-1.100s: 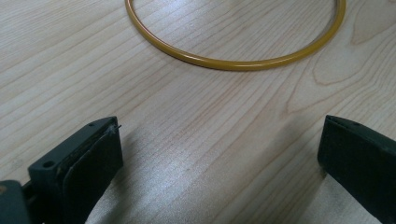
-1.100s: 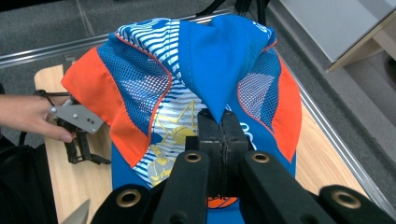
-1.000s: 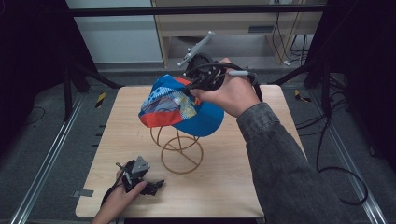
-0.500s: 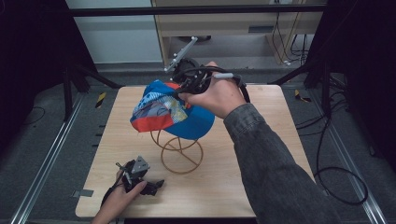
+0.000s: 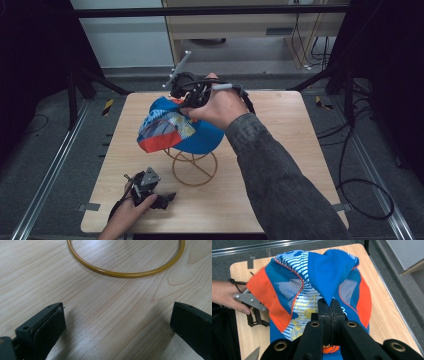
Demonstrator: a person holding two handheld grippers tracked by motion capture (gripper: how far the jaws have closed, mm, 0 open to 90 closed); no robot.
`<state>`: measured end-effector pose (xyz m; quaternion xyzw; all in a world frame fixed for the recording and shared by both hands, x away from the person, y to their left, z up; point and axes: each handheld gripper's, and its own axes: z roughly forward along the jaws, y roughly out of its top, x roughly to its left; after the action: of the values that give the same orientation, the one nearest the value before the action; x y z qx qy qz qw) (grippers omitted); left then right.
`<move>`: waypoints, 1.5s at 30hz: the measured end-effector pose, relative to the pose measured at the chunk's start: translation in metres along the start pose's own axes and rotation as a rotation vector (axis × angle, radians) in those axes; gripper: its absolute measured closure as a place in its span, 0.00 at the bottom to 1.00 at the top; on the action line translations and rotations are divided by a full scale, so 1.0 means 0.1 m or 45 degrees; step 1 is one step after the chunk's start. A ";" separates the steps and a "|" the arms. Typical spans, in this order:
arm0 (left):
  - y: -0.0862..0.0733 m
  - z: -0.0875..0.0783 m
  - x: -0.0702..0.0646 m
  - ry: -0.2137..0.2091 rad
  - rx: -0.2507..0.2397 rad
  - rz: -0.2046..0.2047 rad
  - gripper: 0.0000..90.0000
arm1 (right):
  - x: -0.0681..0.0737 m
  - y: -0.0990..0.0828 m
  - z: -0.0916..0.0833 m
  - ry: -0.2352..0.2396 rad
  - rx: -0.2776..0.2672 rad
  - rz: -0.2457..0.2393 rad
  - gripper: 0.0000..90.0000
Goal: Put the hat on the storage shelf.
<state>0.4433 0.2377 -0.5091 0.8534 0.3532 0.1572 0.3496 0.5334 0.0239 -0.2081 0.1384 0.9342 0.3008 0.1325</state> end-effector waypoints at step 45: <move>0.00 0.00 0.00 -0.002 -0.005 -0.004 0.00 | 0.09 -0.25 0.02 -0.026 -0.035 0.045 0.40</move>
<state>0.4434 0.2375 -0.5095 0.8522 0.3540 0.1567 0.3519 0.5212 0.0084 -0.2268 0.1560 0.9260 0.3146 0.1388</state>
